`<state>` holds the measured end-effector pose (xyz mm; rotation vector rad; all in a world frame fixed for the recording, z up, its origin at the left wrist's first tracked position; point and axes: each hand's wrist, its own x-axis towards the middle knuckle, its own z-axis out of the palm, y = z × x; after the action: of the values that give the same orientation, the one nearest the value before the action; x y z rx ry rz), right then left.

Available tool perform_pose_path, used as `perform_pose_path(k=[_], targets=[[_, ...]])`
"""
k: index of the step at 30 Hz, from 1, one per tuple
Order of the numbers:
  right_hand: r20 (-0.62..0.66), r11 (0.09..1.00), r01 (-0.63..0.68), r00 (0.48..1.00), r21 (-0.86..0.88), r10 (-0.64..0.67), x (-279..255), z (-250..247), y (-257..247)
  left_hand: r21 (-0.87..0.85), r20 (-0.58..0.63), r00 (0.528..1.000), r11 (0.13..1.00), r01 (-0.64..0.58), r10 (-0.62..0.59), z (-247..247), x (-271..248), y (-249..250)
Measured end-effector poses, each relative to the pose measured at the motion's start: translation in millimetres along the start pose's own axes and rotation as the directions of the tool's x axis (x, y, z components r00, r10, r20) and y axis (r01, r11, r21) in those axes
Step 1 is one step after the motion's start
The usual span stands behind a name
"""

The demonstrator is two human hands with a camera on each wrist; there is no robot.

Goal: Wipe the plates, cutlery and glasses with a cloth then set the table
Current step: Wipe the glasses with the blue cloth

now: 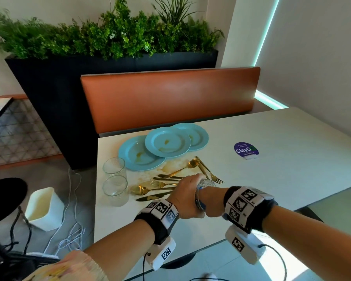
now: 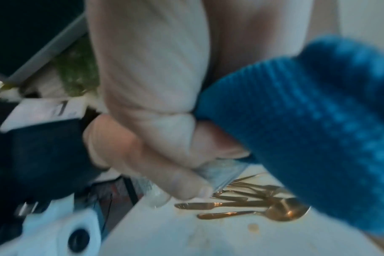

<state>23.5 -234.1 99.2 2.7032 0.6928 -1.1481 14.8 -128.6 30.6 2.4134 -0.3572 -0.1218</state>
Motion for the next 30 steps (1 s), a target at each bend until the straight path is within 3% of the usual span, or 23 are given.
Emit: perform_pose_path(k=[2, 4, 6, 11, 15, 19, 24, 28, 30], targets=[[-0.034, 0.976, 0.010, 0.999, 0.216, -0.003, 1, 1, 0, 0.025, -0.065, 0.998, 1.000, 0.018, -0.016, 7, -6, -8], [-0.064, 0.882, 0.028, 0.998, 0.470, 0.003, 11, 6, -1, 0.016, -0.145, 0.987, 0.998, 0.067, -0.064, 10, -17, -14], [-0.111, 0.809, 0.060, 0.994, 0.585, 0.006, 20, 9, -8, -0.072, -0.209, 0.972, 0.993, 0.097, -0.110, 12, -29, -21], [-0.161, 0.701, 0.136, 0.986, 0.700, -0.031, 31, 2, -31, -0.185, -0.243, 0.953, 0.973, 0.139, -0.183, 5, -59, -45], [-0.206, 0.587, 0.147, 0.978, 0.796, 0.035, 35, -11, -30, -0.319, -0.302, 0.870, 0.902, 0.292, -0.389, 6, -86, -78], [-0.266, 0.571, 0.173, 0.961, 0.803, 0.083, 40, -25, -35, -0.351, -0.355, 0.800, 0.862, 0.366, -0.484, 6, -107, -101], [-0.288, 0.598, 0.171, 0.952, 0.783, 0.104, 49, -30, -37, -0.387, -0.310, 0.747, 0.796, 0.466, -0.588, 7, -124, -125], [-0.290, 0.629, 0.180, 0.954, 0.756, 0.075, 52, -25, -40, -0.380, -0.303, 0.729, 0.779, 0.499, -0.615, 6, -135, -134], [-0.317, 0.596, 0.223, 0.947, 0.772, 0.055, 52, -21, -45, -0.341, -0.327, 0.749, 0.811, 0.475, -0.576, 4, -136, -131]])
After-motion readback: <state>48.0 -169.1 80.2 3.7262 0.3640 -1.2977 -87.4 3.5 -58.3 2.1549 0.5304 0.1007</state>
